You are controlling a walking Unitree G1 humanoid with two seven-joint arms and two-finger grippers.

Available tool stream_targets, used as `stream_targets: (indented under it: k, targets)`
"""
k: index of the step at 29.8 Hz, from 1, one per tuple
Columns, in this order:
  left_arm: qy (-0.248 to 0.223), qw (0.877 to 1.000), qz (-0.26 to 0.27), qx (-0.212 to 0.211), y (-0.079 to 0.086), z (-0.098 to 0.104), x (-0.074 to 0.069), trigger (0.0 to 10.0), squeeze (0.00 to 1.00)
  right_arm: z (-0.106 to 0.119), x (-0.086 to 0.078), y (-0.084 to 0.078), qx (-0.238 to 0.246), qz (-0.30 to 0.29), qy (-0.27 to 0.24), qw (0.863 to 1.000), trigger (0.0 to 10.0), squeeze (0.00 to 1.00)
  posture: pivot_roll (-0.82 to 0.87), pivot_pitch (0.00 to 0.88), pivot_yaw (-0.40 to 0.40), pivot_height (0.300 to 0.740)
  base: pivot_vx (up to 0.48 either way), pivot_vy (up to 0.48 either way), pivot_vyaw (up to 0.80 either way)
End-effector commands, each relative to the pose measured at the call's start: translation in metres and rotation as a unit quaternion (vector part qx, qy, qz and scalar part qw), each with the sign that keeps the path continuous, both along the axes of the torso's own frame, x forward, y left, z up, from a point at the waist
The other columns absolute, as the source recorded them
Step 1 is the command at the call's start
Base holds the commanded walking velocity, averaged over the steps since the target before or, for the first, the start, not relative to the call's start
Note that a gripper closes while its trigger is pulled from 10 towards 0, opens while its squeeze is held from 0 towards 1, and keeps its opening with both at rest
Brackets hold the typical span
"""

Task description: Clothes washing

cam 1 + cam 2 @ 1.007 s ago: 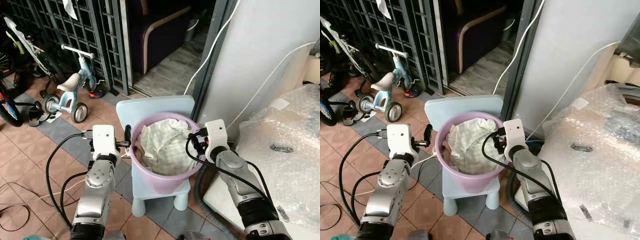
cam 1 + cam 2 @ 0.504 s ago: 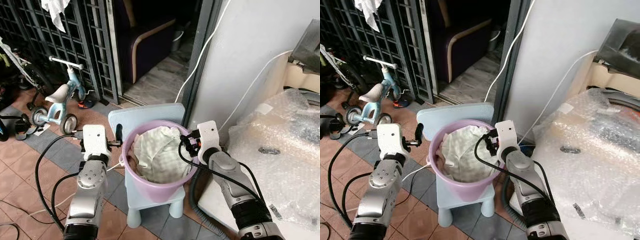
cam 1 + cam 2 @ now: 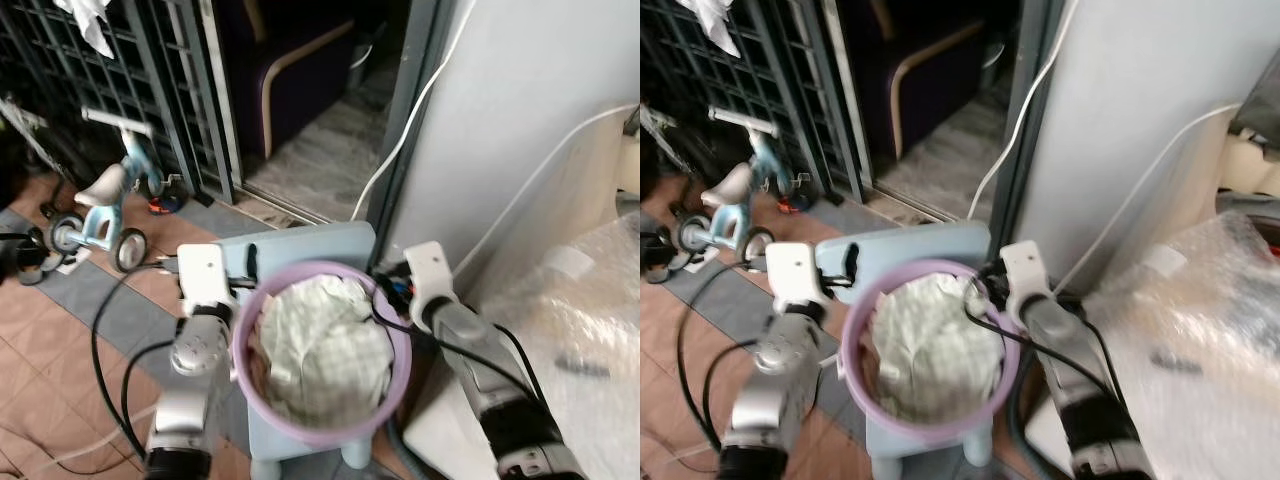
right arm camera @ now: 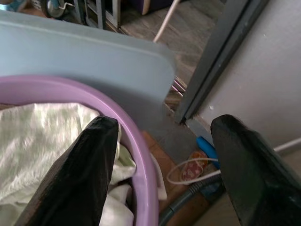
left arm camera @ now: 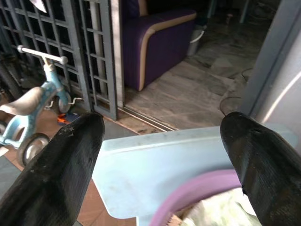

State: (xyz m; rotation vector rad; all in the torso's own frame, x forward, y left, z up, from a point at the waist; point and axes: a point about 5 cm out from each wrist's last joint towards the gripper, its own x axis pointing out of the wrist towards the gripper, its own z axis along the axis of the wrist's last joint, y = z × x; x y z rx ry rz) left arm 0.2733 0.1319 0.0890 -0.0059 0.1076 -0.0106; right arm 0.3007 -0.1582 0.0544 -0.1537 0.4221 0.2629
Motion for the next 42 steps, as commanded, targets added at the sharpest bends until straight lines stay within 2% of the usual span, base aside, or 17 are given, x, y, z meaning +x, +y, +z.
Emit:
stream_targets:
  k: [1, 5, 8, 9, 12, 14, 17, 21, 27, 31, 35, 36, 40, 42]
  targets:
    - [0.022, 0.999, 0.034, 0.023, 0.02, -0.007, -0.007, 10.0, 0.0, 0.008, 0.004, 0.022, 0.015, 0.037, -0.012, 0.999, 10.0, 0.0, 0.01, 0.024, -0.031, 0.74, 0.0, 0.0, 0.0]
    - [0.048, 0.997, 0.052, 0.043, 0.027, -0.012, -0.017, 10.0, 0.0, 0.003, 0.003, 0.026, 0.017, 0.058, 0.008, 0.998, 10.0, 0.0, 0.03, 0.039, -0.034, 0.74, 0.0, 0.0, 0.0]
    - [0.072, 0.993, 0.063, 0.063, 0.037, -0.015, -0.034, 10.0, 0.0, -0.009, 0.003, 0.031, 0.001, 0.089, 0.047, 0.995, 10.0, 0.0, 0.07, 0.064, -0.045, 0.74, 0.0, 0.0, 0.0]
    - [0.072, 0.993, 0.063, 0.063, 0.037, -0.015, -0.034, 10.0, 0.0, -0.009, 0.003, 0.031, 0.001, 0.089, 0.047, 0.995, 10.0, 0.0, 0.07, 0.064, -0.045, 0.74, 0.0, 0.0, 0.0]
    - [0.098, 0.989, 0.08, 0.074, 0.051, -0.017, -0.056, 10.0, 0.0, -0.017, 0.006, 0.034, 0.006, 0.096, 0.075, 0.992, 10.0, 0.0, 0.11, 0.109, -0.07, 0.74, 0.0, 0.0, 0.0]
    - [0.105, 0.988, 0.089, 0.074, 0.056, -0.018, -0.061, 10.0, 0.0, -0.017, 0.01, 0.035, 0.003, 0.096, 0.077, 0.992, 10.0, 0.0, 0.11, 0.112, -0.072, 0.74, 0.0, 0.0, 0.0]
    - [0.106, 0.987, 0.092, 0.077, 0.058, -0.018, -0.064, 10.0, 0.0, -0.014, 0.014, 0.036, 0.004, 0.095, 0.074, 0.993, 10.0, 0.0, 0.11, 0.112, -0.071, 0.74, 0.0, 0.0, 0.0]
    - [0.107, 0.988, 0.082, 0.078, 0.052, -0.013, -0.064, 10.0, 0.0, -0.012, 0.017, 0.032, 0.012, 0.085, 0.073, 0.994, 10.0, 0.0, 0.11, 0.117, -0.065, 0.74, 0.0, 0.0, 0.0]
    - [0.124, 0.986, 0.075, 0.087, 0.046, -0.016, -0.067, 10.0, 0.0, -0.019, 0.013, 0.03, 0.031, 0.077, 0.085, 0.993, 10.0, 0.0, 0.1, 0.108, -0.06, 0.74, 0.0, 0.0, 0.0]
    - [0.142, 0.981, 0.096, 0.09, 0.052, -0.018, -0.08, 10.0, 0.0, -0.024, 0.013, 0.035, 0.034, 0.068, 0.092, 0.993, 10.0, 0.0, 0.14, 0.135, -0.064, 0.74, 0.0, 0.0, 0.0]
    - [0.146, 0.981, 0.09, 0.092, 0.053, -0.013, -0.09, 10.0, 0.0, -0.021, 0.018, 0.04, 0.031, 0.069, 0.072, 0.995, 10.0, 0.0, 0.17, 0.176, -0.067, 0.74, 0.0, 0.0, 0.0]
    - [0.145, 0.981, 0.09, 0.094, 0.055, -0.011, -0.091, 10.0, 0.0, -0.016, 0.022, 0.042, 0.032, 0.067, 0.051, 0.996, 10.0, 0.0, 0.17, 0.196, -0.064, 0.74, 0.0, 0.0, 0.0]
    - [0.139, 0.982, 0.092, 0.093, 0.057, -0.006, -0.088, 10.0, 0.0, -0.008, 0.026, 0.045, 0.026, 0.075, 0.008, 0.997, 10.0, 0.0, 0.16, 0.218, -0.045, 0.74, 0.0, 0.0, 0.0]
    - [0.138, 0.982, 0.087, 0.097, 0.057, -0.005, -0.086, 10.0, 0.0, -0.008, 0.026, 0.045, 0.026, 0.077, 0.007, 0.997, 10.0, 0.0, 0.16, 0.22, -0.042, 0.74, 0.0, 0.0, 0.0]
